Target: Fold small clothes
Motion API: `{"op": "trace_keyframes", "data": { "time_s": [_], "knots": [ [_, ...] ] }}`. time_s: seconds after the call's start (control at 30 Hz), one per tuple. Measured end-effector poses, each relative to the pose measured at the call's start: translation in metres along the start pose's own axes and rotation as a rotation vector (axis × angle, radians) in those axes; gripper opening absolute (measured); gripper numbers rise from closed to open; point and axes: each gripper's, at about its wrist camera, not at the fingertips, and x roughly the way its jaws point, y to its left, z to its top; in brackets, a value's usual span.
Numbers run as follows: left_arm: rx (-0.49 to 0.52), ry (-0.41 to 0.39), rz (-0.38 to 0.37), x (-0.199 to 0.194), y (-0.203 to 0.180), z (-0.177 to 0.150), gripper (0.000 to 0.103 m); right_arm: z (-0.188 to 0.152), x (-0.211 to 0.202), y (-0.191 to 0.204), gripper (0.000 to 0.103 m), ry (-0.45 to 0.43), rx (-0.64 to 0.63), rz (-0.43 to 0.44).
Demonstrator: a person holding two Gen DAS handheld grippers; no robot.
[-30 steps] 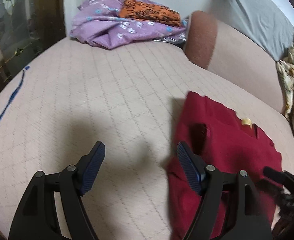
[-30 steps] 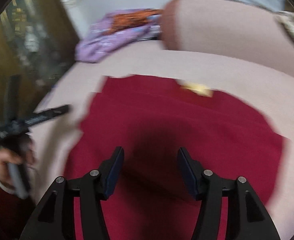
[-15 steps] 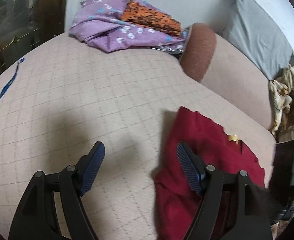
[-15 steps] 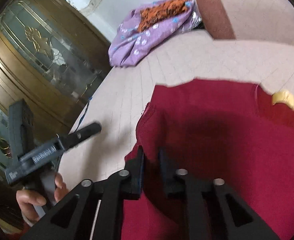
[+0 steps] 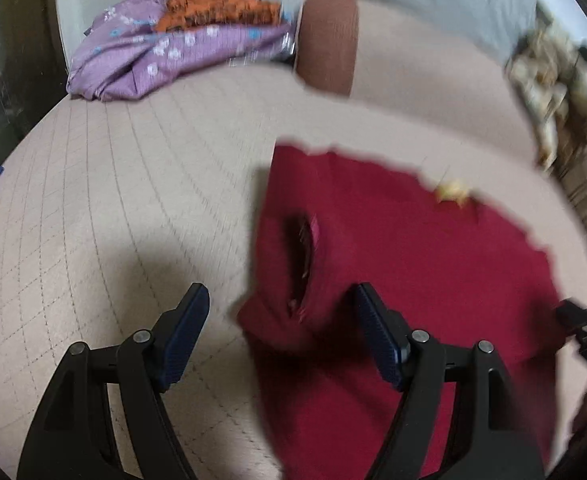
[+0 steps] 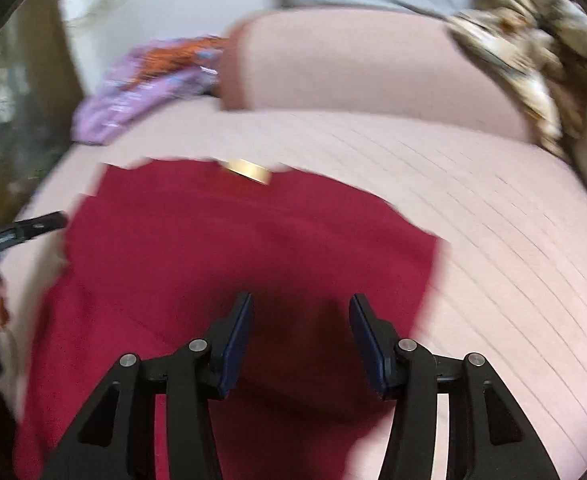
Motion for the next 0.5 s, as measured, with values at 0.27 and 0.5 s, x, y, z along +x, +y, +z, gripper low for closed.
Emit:
{"op": "trace_keyframes", "data": {
  "time_s": [0.27,0.5],
  "knots": [
    [-0.032,0.009,0.002,0.012,0.004,-0.005,0.076,-0.027,-0.016,-0.034,0.051,0.022,0.134,0.005],
    [-0.032,-0.038,-0.044,-0.009,0.003,-0.013,0.076,-0.031,-0.001,-0.017,0.056,0.075,0.063,-0.004]
  ]
}}
